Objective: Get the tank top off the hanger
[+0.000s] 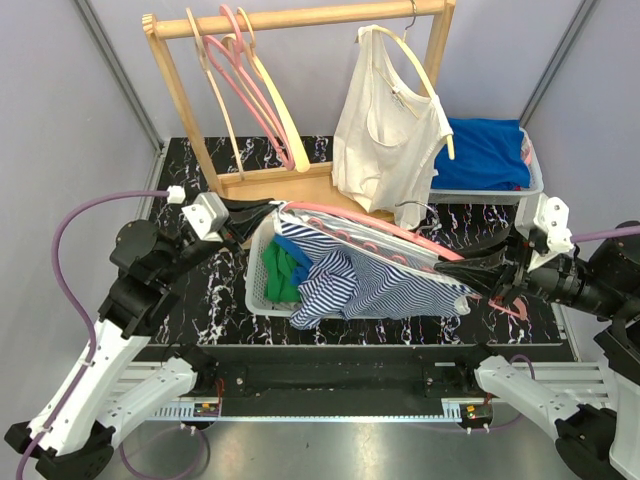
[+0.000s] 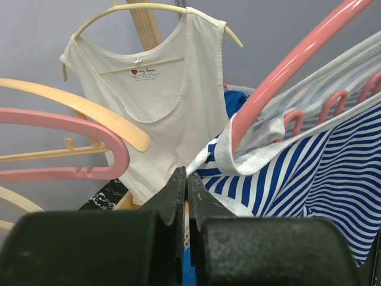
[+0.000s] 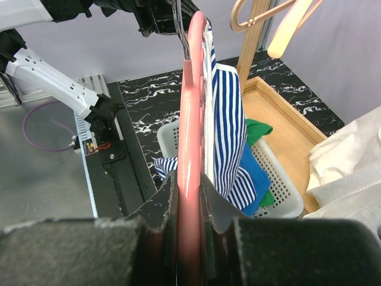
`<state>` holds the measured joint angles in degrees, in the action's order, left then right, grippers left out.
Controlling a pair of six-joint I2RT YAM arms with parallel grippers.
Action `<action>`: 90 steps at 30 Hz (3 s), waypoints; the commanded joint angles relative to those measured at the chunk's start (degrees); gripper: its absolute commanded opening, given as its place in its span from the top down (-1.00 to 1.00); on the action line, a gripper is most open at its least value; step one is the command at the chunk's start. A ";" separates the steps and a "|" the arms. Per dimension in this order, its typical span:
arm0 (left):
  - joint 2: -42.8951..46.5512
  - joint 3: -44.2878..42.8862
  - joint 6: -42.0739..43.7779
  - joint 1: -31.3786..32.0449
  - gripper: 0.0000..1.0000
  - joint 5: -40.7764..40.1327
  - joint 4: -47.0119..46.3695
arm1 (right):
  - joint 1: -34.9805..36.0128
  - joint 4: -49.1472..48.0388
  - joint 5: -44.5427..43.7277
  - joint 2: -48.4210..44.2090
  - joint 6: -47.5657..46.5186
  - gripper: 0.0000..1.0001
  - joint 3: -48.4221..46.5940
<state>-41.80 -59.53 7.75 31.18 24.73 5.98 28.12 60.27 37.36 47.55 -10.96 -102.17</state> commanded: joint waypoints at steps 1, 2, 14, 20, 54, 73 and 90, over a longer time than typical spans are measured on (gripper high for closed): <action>0.93 1.78 1.13 -1.03 1.00 -3.55 1.49 | 0.27 -6.12 -0.20 -0.09 -0.73 1.00 -2.60; 0.93 1.96 0.95 -1.03 1.00 -3.20 1.41 | 0.27 -6.30 0.60 0.26 -0.99 1.00 -2.60; 0.06 11.80 -0.19 -0.95 1.00 0.05 -3.34 | 0.27 -13.77 7.46 1.05 1.29 1.00 -1.02; 0.93 14.44 1.39 -1.03 1.00 0.05 -3.43 | 0.27 -15.09 5.88 1.49 1.56 1.00 -1.54; 7.50 -0.23 12.37 -1.30 -0.98 10.34 16.16 | 0.36 -17.91 6.85 8.17 0.77 1.00 3.73; 3.84 -10.69 23.81 -1.30 -0.98 11.47 17.58 | 0.27 -15.54 20.38 18.54 -0.46 1.00 1.27; -7.77 -17.99 21.34 0.46 -0.64 17.45 7.29 | 1.59 -15.62 20.38 20.74 -1.78 1.00 1.71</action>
<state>-47.13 -74.87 29.71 30.76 39.77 17.30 29.12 47.53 56.58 68.05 -11.97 -98.65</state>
